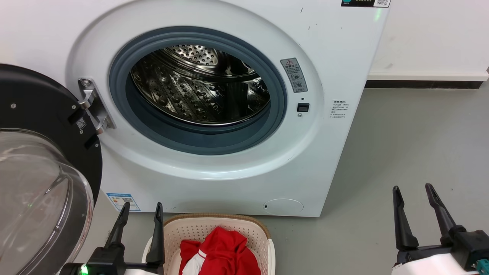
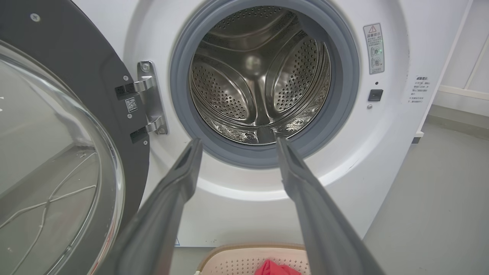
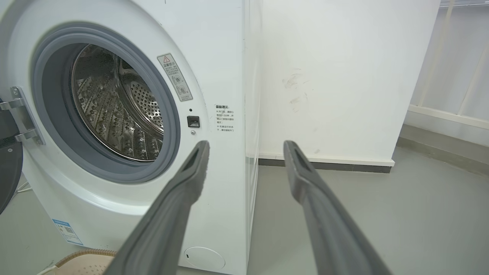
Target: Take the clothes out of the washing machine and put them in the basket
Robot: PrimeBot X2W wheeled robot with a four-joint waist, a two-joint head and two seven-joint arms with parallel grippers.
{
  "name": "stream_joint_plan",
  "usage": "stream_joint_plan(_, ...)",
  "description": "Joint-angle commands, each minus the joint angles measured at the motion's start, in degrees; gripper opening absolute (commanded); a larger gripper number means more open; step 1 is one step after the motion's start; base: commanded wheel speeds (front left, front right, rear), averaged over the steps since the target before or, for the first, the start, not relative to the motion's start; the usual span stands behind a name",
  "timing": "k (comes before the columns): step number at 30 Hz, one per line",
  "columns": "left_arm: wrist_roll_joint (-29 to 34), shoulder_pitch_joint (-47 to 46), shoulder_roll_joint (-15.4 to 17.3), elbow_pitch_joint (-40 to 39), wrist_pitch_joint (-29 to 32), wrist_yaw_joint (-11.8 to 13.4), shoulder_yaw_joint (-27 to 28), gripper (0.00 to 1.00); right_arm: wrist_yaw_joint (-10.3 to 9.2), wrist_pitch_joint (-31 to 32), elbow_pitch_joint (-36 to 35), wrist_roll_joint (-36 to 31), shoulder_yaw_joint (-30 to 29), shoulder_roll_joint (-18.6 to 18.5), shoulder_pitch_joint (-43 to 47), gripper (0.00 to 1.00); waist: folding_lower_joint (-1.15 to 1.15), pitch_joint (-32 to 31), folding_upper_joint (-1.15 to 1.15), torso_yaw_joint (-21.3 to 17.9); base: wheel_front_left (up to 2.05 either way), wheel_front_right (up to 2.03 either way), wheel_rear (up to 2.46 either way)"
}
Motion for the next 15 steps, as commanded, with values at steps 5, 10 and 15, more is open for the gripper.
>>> stream_joint_plan(5,0.5,-0.48,-0.14,0.04,-0.15,-0.35,0.36,1.0,-0.04,-0.13,-0.02,0.14,-0.3,-0.01,-0.34,1.0,0.01,0.05,0.0,-0.01,0.0,0.0,0.0)
stream_joint_plan(10,0.57,-0.73,-0.24,0.44,-0.15,-0.59,0.53,1.0,-0.04,-0.13,0.1,-0.17,-0.23,-0.01,-0.55,1.0,0.01,0.14,0.0,0.17,0.0,0.0,0.0)
stream_joint_plan(15,0.56,-0.88,-0.34,0.65,-0.15,-0.8,0.53,1.0,-0.04,-0.13,0.25,-0.4,-0.2,-0.01,-0.83,1.0,0.01,0.13,0.0,0.2,0.0,0.0,0.0)
